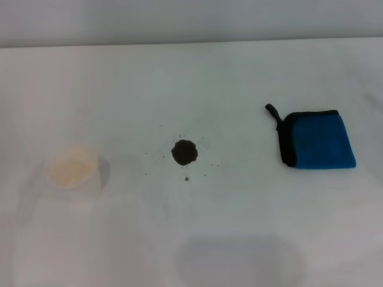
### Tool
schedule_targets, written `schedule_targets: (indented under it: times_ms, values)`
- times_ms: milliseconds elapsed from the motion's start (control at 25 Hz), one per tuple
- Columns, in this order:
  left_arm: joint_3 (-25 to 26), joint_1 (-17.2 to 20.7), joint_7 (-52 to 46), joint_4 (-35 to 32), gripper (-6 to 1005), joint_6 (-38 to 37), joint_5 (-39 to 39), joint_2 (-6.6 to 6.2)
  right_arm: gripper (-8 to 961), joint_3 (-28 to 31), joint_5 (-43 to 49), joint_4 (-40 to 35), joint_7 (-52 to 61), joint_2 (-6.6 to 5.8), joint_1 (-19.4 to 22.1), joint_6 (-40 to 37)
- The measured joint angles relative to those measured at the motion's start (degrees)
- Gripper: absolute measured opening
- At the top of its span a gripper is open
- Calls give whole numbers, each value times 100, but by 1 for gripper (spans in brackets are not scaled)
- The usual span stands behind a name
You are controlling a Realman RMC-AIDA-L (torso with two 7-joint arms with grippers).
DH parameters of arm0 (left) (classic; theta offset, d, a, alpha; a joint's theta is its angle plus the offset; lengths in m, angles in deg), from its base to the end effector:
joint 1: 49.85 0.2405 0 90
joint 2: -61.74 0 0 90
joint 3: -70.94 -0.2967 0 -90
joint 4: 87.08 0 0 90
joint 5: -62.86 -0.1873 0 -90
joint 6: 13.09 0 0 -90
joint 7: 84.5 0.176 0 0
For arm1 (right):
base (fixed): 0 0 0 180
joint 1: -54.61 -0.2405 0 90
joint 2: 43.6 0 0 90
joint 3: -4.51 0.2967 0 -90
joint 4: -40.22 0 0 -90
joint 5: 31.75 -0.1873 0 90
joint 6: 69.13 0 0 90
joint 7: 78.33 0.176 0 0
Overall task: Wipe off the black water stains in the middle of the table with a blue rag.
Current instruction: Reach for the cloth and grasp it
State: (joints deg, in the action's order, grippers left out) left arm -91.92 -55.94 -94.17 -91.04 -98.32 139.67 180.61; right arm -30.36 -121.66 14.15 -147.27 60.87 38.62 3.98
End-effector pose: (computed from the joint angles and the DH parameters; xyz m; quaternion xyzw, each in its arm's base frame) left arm -0.4118 0.2240 0.0003 -0.6532 -0.2484 -0.2652 0.6643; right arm 0.4186 0.3259 0.1026 -0.6339 0.5878 0.3816 0.3272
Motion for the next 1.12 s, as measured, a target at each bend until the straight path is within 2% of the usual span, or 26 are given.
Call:
schedule_targets:
  times_ms: [120,200,280,400,520,600,720,800,960,1120]
  values:
    - [-1,-215,-164,187,892,-41,29,-14,871,-121,1286,-269,717,-185,-447,320]
    - [-1,-330,-218,287,891,-41,31,-14,870,-148,1939,-436,993,-229,-744,678]
    - [-1,-464,-272,381,891,-38,35,-17,868,-160,2623,-764,1289,-201,-1030,1103]
    - [-3,-629,-310,501,891,-32,35,-22,869,-235,3570,-1480,1647,36,-1356,1552]
    - [-9,-831,-308,601,891,-16,16,-25,869,-566,4551,-2306,1956,383,-1591,1741]
    - [-6,-921,-295,657,892,-6,17,-26,869,-950,5300,-2826,2239,667,-1727,1714]
    - [-5,-992,-283,705,892,-5,28,-26,868,-1397,6362,-3274,2600,1020,-1982,1573]
    - [-4,-1008,-279,713,892,-30,38,-31,868,-1733,6705,-3374,2800,1102,-2083,1467]
    - [-1,-993,-283,717,892,-47,54,-28,868,-2663,6807,-3359,3294,1071,-2131,1086]
    - [-3,-969,-271,706,891,-55,58,-6,868,-3193,7097,-3334,3634,1079,-2171,818]
